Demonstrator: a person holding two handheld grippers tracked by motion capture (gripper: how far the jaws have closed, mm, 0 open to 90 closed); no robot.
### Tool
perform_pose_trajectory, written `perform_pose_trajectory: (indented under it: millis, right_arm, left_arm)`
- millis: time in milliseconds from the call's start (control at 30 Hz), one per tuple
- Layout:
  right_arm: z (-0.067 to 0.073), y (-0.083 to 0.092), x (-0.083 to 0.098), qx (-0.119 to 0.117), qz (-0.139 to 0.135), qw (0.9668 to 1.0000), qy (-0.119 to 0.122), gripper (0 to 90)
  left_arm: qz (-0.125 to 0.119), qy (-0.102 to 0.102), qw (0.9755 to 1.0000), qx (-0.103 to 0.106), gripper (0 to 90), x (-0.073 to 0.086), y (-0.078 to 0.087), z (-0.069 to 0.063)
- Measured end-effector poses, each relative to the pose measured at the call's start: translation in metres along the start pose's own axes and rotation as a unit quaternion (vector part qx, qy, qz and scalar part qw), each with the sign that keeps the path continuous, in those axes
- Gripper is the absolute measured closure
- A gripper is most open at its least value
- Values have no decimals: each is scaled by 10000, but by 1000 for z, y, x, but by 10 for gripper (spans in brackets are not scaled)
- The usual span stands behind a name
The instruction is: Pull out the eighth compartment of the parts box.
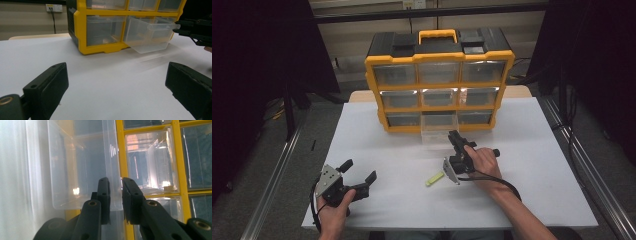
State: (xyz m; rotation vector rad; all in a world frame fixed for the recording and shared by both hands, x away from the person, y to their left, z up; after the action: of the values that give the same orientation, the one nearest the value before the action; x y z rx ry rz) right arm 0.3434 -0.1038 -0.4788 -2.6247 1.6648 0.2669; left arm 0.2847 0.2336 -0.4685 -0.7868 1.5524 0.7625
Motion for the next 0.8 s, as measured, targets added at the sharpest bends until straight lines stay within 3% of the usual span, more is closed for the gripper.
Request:
perform_pose_trajectory:
  millis: [133, 300, 367, 467, 700, 800]
  right_arm:
    - [0, 0, 1, 22, 15, 9998, -201, 766]
    - [-1, 0, 1, 38, -22, 9996, -262, 753]
    - [0, 0, 2, 43, -7, 9991, -418, 746]
    - [-2, 0, 2, 71, -23, 9991, -419, 704]
    - [-4, 0, 3, 236, -23, 9964, -813, 570]
    - [-5, 0, 4, 296, -56, 9933, -1115, 496]
  left_arm:
    - [-3, 28, 10000, -39, 48, 0, -1, 0]
    - [21, 3, 10000, -29, 48, 0, 0, 0]
    - [19, -6, 10000, -35, 48, 0, 0, 0]
    - [11, -3, 10000, -41, 48, 0, 0, 0]
    - [-7, 41, 10000, -44, 48, 0, -1, 0]
    - [21, -3, 10000, -53, 48, 0, 0, 0]
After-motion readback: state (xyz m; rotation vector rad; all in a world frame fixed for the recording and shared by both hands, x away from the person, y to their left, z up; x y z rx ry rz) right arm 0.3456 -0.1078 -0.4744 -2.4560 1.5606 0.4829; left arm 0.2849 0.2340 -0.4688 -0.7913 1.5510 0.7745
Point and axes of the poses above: each handheld gripper's, and its own axes: y roughly backward along the jaws, x roughly out of its underside, z roughly to its left, the point moved 4 cm from there along -y, roughly forward along the jaws, and after that the axes turned 11 degrees about -z, right-handed, at the moved point
